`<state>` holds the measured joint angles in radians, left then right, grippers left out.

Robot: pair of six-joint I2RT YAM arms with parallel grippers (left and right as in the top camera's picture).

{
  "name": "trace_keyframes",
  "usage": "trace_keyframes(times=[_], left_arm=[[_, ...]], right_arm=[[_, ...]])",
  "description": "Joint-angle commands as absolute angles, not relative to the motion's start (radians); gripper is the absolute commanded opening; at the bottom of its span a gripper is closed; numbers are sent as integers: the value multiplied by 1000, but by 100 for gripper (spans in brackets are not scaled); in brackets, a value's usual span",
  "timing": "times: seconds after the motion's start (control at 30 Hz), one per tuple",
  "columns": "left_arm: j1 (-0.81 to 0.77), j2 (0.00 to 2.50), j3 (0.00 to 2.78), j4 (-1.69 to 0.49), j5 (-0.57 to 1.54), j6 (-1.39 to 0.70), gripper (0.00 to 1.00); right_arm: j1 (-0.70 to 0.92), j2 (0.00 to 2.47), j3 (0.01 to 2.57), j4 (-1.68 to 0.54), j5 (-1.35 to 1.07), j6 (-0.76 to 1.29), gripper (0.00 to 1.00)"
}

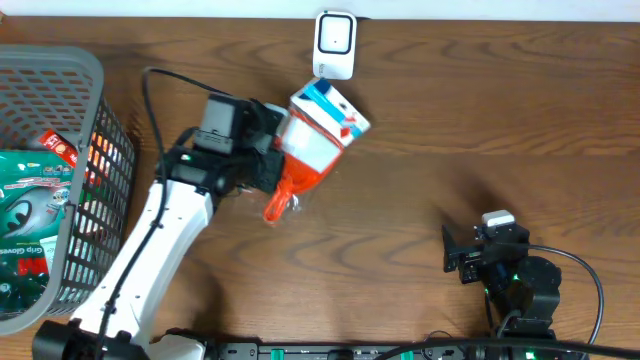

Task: Scan the item barcode
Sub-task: 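Lower the dustpan package onto the table center and release it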

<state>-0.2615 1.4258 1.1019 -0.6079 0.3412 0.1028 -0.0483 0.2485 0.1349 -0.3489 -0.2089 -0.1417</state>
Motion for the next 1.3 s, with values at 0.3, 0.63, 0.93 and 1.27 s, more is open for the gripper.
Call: trace_keyframes(times=[0.3, 0.63, 0.93, 1.27], left_arm=[[-198, 1669, 1058, -484, 516, 66, 8], [-197, 1706, 1058, -473, 505, 66, 17], [-197, 1706, 1056, -523, 297, 65, 54], [-197, 1636, 1093, -552, 123, 32, 79]], right_arm=[[-51, 248, 135, -353, -207, -136, 99], [-51, 248, 135, -355, -207, -136, 99], [-51, 248, 135, -355, -207, -136, 99], [-51, 248, 135, -356, -207, -135, 99]])
